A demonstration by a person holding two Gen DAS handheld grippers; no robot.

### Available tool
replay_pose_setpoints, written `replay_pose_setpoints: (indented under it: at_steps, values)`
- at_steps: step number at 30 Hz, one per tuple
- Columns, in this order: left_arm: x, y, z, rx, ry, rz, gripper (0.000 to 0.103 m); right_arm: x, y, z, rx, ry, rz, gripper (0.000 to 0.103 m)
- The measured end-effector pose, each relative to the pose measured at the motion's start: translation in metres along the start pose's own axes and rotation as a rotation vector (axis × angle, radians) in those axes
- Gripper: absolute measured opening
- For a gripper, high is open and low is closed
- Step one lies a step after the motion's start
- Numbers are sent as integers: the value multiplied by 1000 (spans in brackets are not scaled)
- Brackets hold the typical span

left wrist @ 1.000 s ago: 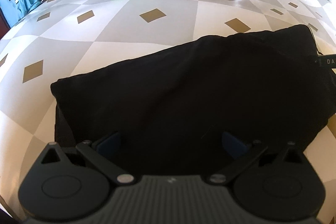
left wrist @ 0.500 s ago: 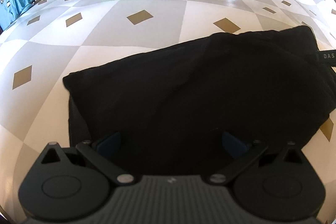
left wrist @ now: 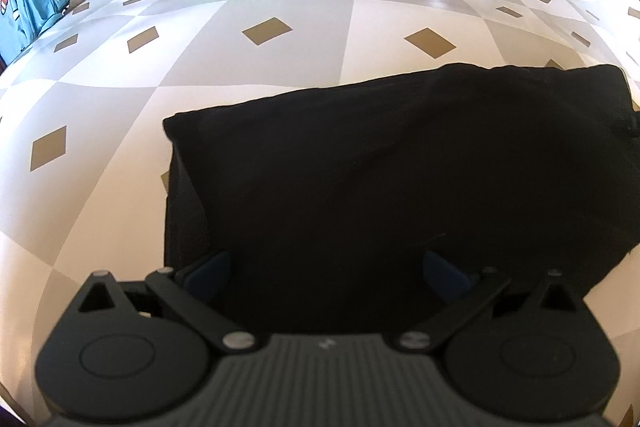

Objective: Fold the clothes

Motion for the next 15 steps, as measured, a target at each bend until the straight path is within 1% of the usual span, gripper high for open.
replay_pose_setpoints:
  at_steps: [15]
  values:
    - [-7,-10,-4,24,24,10,103,-16,-27,-1,-45,-8,-43,78]
Point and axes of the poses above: each gripper's, at about its wrist camera, not at the fingertips, and x roughly the way its jaws point, z to its right, y to its top, the point moved 5 cm from there along x, roughly the way its jaws point, and after that the axes turned 3 degrees about -z, right-handed, at the moved point
